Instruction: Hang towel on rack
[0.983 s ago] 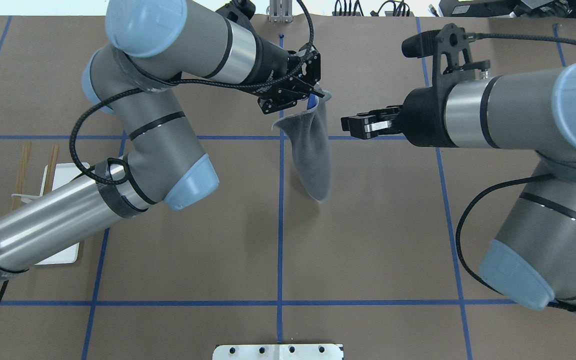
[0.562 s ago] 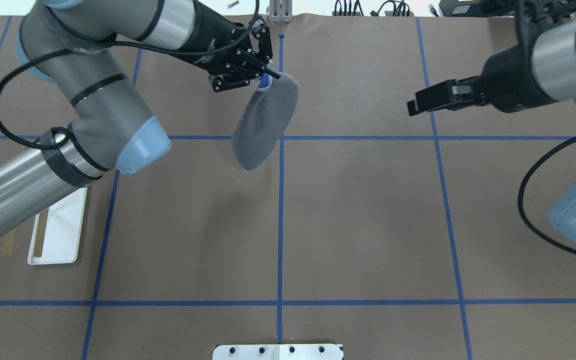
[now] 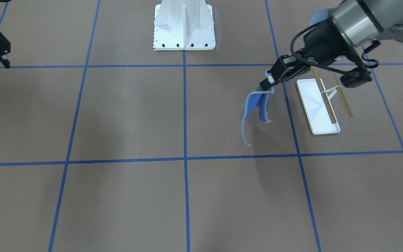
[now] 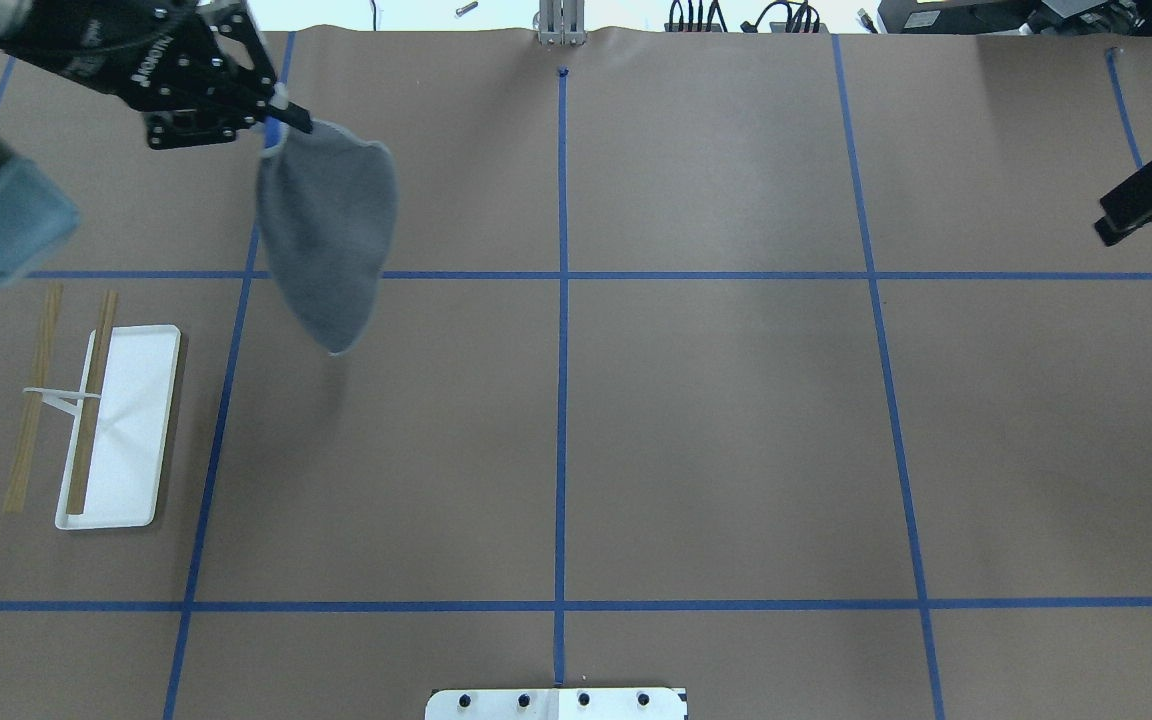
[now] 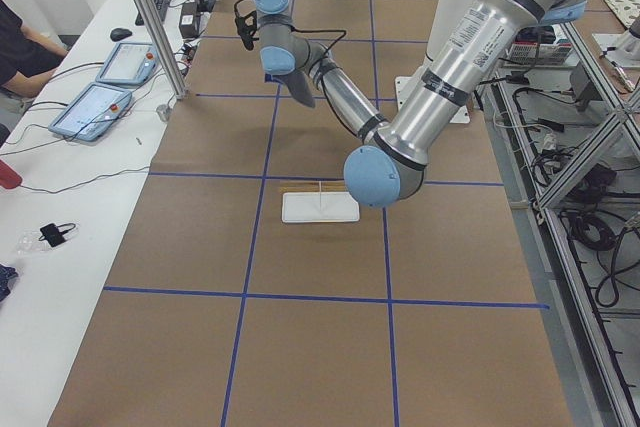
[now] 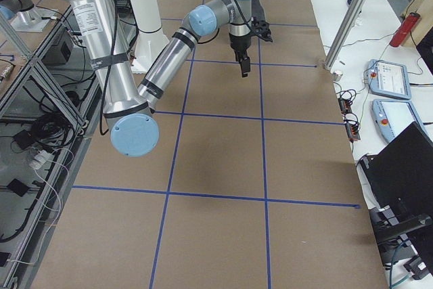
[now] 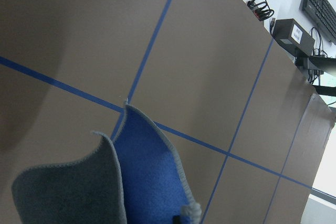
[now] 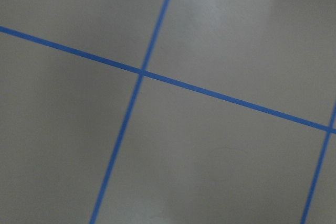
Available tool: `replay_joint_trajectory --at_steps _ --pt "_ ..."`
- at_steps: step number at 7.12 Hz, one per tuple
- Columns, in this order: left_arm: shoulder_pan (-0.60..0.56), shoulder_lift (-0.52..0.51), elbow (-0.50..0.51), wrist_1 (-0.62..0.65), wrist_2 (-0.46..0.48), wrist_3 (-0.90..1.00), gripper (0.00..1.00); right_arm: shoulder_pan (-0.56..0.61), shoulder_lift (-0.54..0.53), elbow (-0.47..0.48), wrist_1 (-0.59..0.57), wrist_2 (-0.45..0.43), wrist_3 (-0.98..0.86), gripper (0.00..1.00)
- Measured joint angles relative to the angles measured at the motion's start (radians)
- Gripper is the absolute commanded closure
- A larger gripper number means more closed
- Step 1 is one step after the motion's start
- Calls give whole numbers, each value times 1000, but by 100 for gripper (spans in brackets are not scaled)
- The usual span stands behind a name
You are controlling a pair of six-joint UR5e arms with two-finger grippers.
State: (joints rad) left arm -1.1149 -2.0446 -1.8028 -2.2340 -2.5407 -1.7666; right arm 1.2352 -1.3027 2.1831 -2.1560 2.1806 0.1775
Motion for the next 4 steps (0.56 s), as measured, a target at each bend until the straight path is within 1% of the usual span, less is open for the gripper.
replay_joint_trajectory --at_steps 1,2,3,4 --pt "-55 79 -28 -2 -37 48 100 64 -5 -81 -23 3 -61 0" --pt "-86 159 -44 -8 -52 97 100 96 -10 -147 -27 3 -85 0" --pt "-98 246 -51 -25 -54 141 100 109 -21 -191 -23 0 -95 0" --pt "-102 325 -48 -53 -52 172 100 116 -33 -213 -21 -3 -102 0"
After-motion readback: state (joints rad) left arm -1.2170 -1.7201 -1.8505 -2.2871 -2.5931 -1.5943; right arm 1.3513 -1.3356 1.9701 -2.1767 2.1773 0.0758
